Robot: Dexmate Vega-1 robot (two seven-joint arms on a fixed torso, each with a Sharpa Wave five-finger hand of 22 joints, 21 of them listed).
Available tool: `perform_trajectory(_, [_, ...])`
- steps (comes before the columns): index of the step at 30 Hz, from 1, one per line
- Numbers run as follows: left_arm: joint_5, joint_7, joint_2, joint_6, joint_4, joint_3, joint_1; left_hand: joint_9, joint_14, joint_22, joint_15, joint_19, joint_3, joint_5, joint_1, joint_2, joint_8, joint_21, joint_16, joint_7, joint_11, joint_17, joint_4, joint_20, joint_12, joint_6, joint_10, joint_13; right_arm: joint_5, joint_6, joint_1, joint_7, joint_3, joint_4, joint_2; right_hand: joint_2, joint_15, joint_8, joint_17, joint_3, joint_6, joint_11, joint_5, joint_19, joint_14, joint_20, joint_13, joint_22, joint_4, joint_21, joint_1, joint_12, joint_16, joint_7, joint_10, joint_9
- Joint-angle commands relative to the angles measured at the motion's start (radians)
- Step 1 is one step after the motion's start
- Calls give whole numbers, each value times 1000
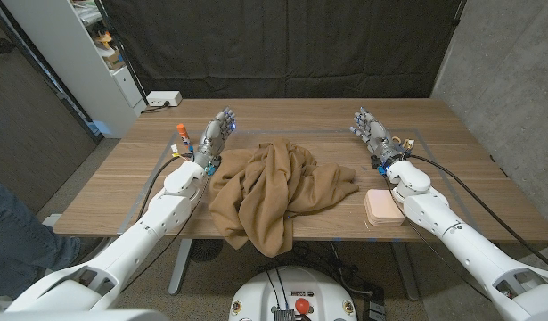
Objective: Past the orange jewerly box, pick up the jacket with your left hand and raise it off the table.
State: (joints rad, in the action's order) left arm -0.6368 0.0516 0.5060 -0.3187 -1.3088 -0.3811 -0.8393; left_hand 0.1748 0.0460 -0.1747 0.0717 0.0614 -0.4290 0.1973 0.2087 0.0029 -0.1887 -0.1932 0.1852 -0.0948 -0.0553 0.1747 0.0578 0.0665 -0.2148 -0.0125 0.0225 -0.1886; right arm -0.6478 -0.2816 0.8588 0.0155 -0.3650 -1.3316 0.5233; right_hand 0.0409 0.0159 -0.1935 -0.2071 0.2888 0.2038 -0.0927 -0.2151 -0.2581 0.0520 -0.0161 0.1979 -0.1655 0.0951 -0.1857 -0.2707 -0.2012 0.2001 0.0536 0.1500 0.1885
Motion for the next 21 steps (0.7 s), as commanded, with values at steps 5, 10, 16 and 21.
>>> perform_trajectory(5, [9,-37,42,14,-84,18,-48,3,-1,-4,8,11,-5,3,10,4,-3,-3,5,-8,-7,5,4,-1,-3,2,3,-2,-4,3,-3,4,0,4,-1,2,-3,-5,-6,6,6,2,-6,-7,8,0,2,-5,2,-6,-6,-4,6,0,10,2])
perform_trajectory(10, [7,-49,55,11,-106,30,-72,4,-2,-4,8,12,-6,3,11,6,-3,-4,5,-9,-8,5,5,0,-3,3,3,-2,-2,5,-6,6,-1,2,1,3,-2,-4,-5,6,6,1,-6,-7,8,0,2,-5,2,-6,-6,-3,6,1,8,2])
perform_trajectory(16, [9,-58,72,11,-128,40,-95,4,-2,-4,8,12,-6,2,12,8,-3,-3,4,-9,-8,5,7,3,-3,4,5,-2,1,9,-4,3,-1,-9,6,3,-2,-4,-5,6,5,1,-6,-8,9,0,2,-5,3,-6,-7,-3,6,-1,9,2])
perform_trajectory(21, [14,-58,79,-3,-143,46,-106,4,-2,-4,8,12,-6,2,13,8,-3,-3,4,-8,-8,5,7,4,-3,4,5,-2,1,10,4,0,-2,-20,9,3,-2,-5,-6,5,6,1,-6,-8,8,0,2,-5,3,-6,-6,-3,6,0,9,2])
